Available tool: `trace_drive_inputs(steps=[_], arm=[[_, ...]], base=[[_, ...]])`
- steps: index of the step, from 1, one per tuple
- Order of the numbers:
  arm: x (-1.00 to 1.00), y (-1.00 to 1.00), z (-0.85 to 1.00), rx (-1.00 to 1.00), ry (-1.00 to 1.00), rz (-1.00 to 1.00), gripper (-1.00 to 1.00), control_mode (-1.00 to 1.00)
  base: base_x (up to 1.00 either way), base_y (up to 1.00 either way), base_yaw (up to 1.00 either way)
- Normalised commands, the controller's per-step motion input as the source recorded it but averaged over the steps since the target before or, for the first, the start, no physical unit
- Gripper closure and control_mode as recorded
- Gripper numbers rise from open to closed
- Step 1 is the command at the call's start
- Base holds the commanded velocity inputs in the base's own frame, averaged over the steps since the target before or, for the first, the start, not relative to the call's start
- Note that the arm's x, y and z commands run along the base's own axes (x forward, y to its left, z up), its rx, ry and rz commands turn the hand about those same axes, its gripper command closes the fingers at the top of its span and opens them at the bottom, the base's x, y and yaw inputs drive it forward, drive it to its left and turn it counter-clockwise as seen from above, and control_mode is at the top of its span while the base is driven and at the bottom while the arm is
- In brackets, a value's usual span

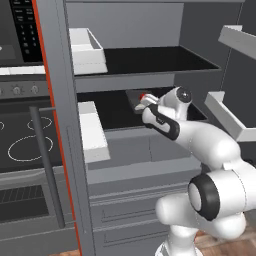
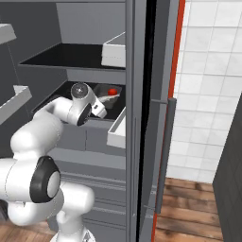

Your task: Place the tupperware containing the fish and tomato meal in the microwave. Close the microwave door and press the start button to reheat the meal.

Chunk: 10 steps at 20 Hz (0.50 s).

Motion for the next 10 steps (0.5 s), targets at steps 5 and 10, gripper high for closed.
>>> trace_drive_inputs(steps=[5,10], arm=[[0.2,0.0,-0.04,0.0,0.0,0.0,-1.0,-1.0],[0.29,0.0,0.0,0.05,0.0,0.0,-1.0,-1.0]], base=[[0.0,0.0,0.0],[0.0,0.0,0.0]])
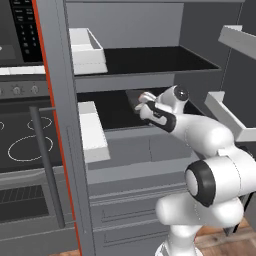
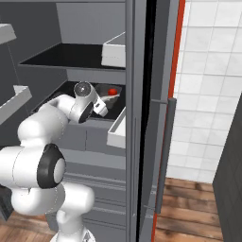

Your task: Place the tupperware containing the fish and tomato meal in the microwave. Close the microwave door and press the start button to reheat the meal.

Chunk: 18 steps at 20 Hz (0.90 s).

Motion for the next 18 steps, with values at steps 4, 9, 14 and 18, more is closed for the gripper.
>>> trace_drive_inputs(steps=[4,9,14,18], arm=[[0.22,0.0,0.0,0.06,0.0,0.0,-1.0,-1.0],[0.21,0.0,0.0,0.02,0.0,0.0,-1.0,-1.0],[0.21,0.0,-0.01,0.0,0.01,0.0,-1.0,-1.0],[0.25,0.0,-0.03,0.0,0.03,0.0,-1.0,-1.0]], base=[[0.0,0.0,0.0],[0.0,0.0,0.0],[0.0,0.0,0.0],[0.0,0.0,0.0]])
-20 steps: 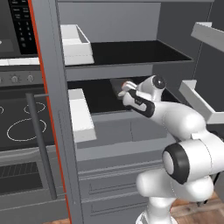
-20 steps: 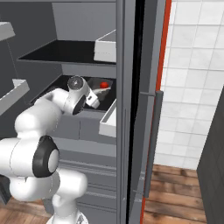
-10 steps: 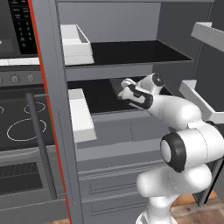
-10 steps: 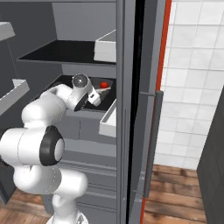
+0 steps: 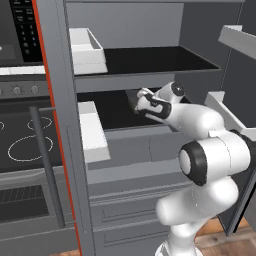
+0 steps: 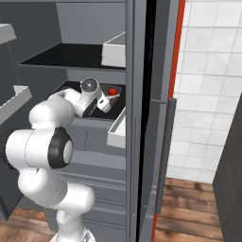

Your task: Place the tupperware containing the fish and tomato meal in the microwave. Close the microwave door and press the start button to reheat the meal.

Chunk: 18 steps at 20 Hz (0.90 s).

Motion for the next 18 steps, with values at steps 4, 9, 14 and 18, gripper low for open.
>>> trace_drive_inputs(steps=[4,9,14,18], arm=[[0.3,0.0,-0.08,0.0,0.04,0.0,-1.0,-1.0],[0.32,0.0,-0.16,0.0,0.04,0.0,-1.0,-1.0],[0.32,0.0,-0.24,0.0,0.04,0.0,-1.0,-1.0],[0.33,0.0,-0.23,0.0,0.02,0.0,-1.0,-1.0]], base=[[0.0,0.0,0.0],[0.0,0.0,0.0],[0.0,0.0,0.0],[0.0,0.0,0.0]])
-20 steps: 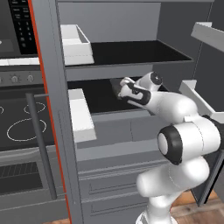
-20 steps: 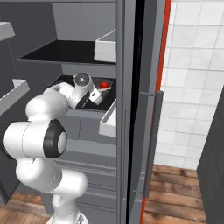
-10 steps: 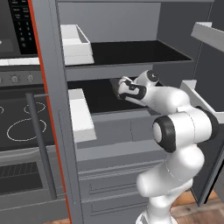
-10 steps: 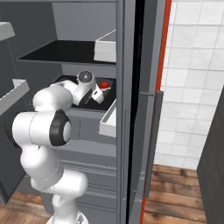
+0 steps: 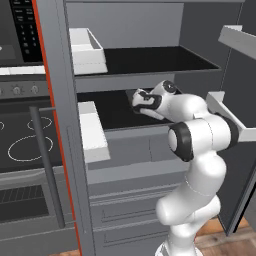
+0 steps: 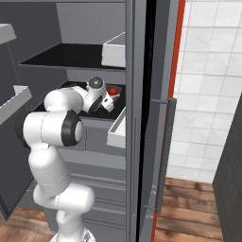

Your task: Place the tupperware containing the fish and tomato meal in the microwave. Close the microwave door and press the start button to reheat the meal.

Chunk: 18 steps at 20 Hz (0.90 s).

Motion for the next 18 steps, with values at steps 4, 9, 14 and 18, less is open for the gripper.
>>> trace_drive_inputs(steps=[4,9,14,18], arm=[[0.29,0.0,-0.1,0.0,0.0,0.0,-1.0,-1.0],[0.26,0.0,-0.09,0.0,0.0,0.0,-1.0,-1.0],[0.25,0.0,-0.18,0.0,0.0,0.0,-1.0,-1.0],[0.18,0.0,-0.3,0.0,0.02,0.0,-1.0,-1.0]], base=[[0.0,0.0,0.0],[0.0,0.0,0.0],[0.0,0.0,0.0],[0.0,0.0,0.0]])
